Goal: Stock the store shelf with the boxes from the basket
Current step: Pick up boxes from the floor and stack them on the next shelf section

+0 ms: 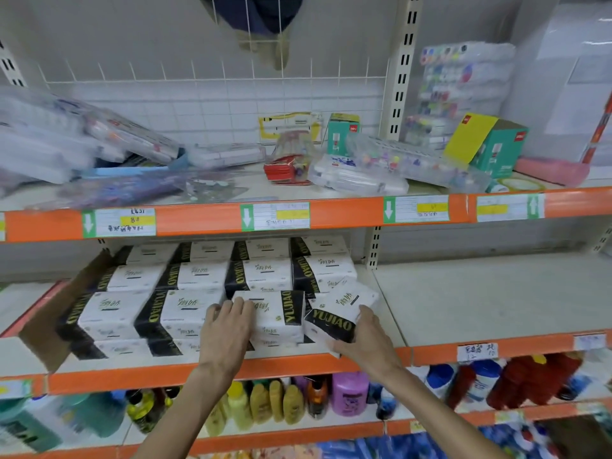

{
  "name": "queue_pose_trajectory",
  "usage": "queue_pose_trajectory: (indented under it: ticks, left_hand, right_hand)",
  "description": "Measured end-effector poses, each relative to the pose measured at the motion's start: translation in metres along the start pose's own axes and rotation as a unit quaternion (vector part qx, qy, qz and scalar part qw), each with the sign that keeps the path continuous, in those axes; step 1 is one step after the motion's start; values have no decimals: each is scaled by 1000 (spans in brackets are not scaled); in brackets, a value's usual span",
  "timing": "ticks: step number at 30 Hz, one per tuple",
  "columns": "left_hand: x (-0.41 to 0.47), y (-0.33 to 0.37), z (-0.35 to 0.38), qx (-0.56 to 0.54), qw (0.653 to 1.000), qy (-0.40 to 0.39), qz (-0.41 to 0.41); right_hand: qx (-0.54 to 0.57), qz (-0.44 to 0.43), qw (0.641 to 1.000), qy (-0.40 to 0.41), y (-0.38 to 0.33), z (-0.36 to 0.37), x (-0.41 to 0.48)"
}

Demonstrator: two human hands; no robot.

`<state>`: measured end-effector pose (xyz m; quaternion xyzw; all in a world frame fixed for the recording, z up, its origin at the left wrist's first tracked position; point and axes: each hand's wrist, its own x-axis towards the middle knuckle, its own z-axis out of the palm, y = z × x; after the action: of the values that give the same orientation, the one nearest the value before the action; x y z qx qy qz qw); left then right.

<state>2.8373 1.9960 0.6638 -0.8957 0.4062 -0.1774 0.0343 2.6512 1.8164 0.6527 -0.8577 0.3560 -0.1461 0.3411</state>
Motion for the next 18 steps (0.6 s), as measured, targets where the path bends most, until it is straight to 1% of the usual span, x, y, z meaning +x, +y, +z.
queue_pose_trajectory:
  ticks: [3, 6, 7, 10, 12, 14, 15, 16, 17, 18]
  left_hand:
    - [3, -2, -1, -9, 1000, 3, 10]
    - [5, -4, -1, -36, 999, -9, 19]
    - [6, -5, -1, -52, 998, -14, 20]
    - [17, -9, 1, -105, 992, -45, 50]
    - [30, -12, 0, -152, 982, -89, 64]
    - [43, -16, -6, -187, 970, -146, 48]
    - [48, -17, -10, -190, 965, -175, 36]
    - [52, -18, -12, -192, 961, -200, 29]
    - [56, -18, -13, -197, 955, -219, 22]
    - [59, -18, -14, -206, 950, -235, 16]
  right_hand:
    - [-59, -12, 998, -1, 2, -10, 0]
    - [-182, -22, 983, 26, 0, -10, -2]
    - [-208, -26, 977, 37, -1, -9, -3]
    - [-237, -27, 969, 62, -3, -3, -1]
    - [-229, -18, 971, 69, -3, 1, 1]
    - [-163, 12, 984, 63, 1, 3, 3]
    - [-98, 33, 993, 56, 5, 2, 7]
    - [-18, 55, 997, 53, 8, 0, 10]
    - [69, 79, 993, 56, 10, -4, 15]
    - [164, 103, 979, 60, 13, -8, 20]
